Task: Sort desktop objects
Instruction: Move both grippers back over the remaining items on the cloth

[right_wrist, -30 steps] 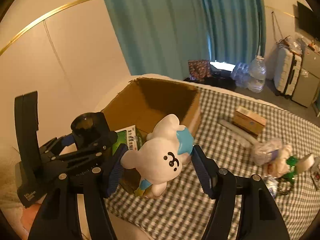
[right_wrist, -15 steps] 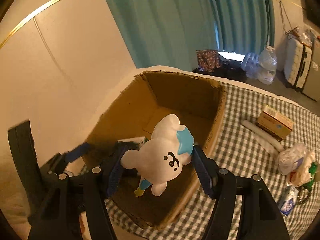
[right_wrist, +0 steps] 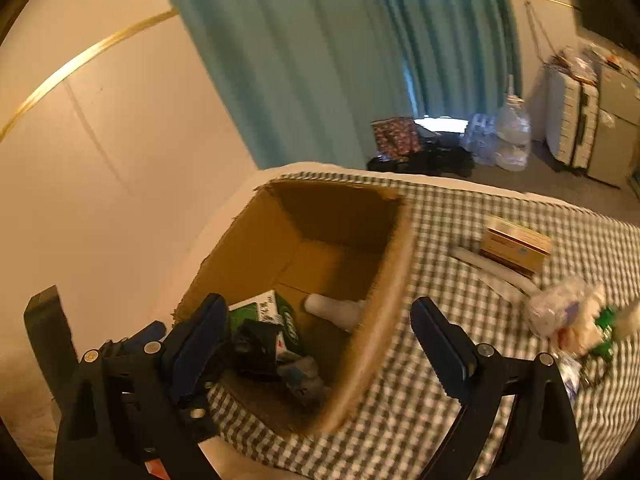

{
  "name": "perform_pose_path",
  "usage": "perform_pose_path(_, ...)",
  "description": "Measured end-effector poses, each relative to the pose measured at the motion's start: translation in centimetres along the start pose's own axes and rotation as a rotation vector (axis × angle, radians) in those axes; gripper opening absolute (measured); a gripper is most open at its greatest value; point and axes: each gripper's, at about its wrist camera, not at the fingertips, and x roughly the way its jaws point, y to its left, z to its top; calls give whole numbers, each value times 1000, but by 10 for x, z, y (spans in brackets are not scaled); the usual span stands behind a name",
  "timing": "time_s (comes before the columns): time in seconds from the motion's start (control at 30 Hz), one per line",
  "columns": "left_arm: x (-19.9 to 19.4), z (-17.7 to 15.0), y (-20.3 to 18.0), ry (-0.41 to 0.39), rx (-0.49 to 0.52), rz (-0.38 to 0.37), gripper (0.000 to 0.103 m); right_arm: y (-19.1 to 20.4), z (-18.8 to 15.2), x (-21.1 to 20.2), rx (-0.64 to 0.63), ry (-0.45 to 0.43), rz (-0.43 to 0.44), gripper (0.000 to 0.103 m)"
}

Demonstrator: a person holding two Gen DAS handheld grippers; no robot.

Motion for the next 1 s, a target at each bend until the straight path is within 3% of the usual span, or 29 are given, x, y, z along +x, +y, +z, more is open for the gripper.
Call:
perform_pose_path(0.1,-13,-6,-16,-8,6,-5,103,-30,-10,-32,27,-40,-77,94)
perform_pose_path(0.23,-24,-12,-47,-20,11,-67,103,-84,-23,-77,93,-96,-197,94)
perform_pose_path(0.5,-24,-32,-143,-3,67,-155,103,-179,-65,-154,153,-170,-470,94)
perform_pose_path(0.77,-2,-70,-246,28,182,-213,103,-238,-104,-165,231,-158,-543,94)
perform_pose_path(1.0,43,-104,-309,78,301,-209,103,-267,-126,-131,244,-130,-523,93)
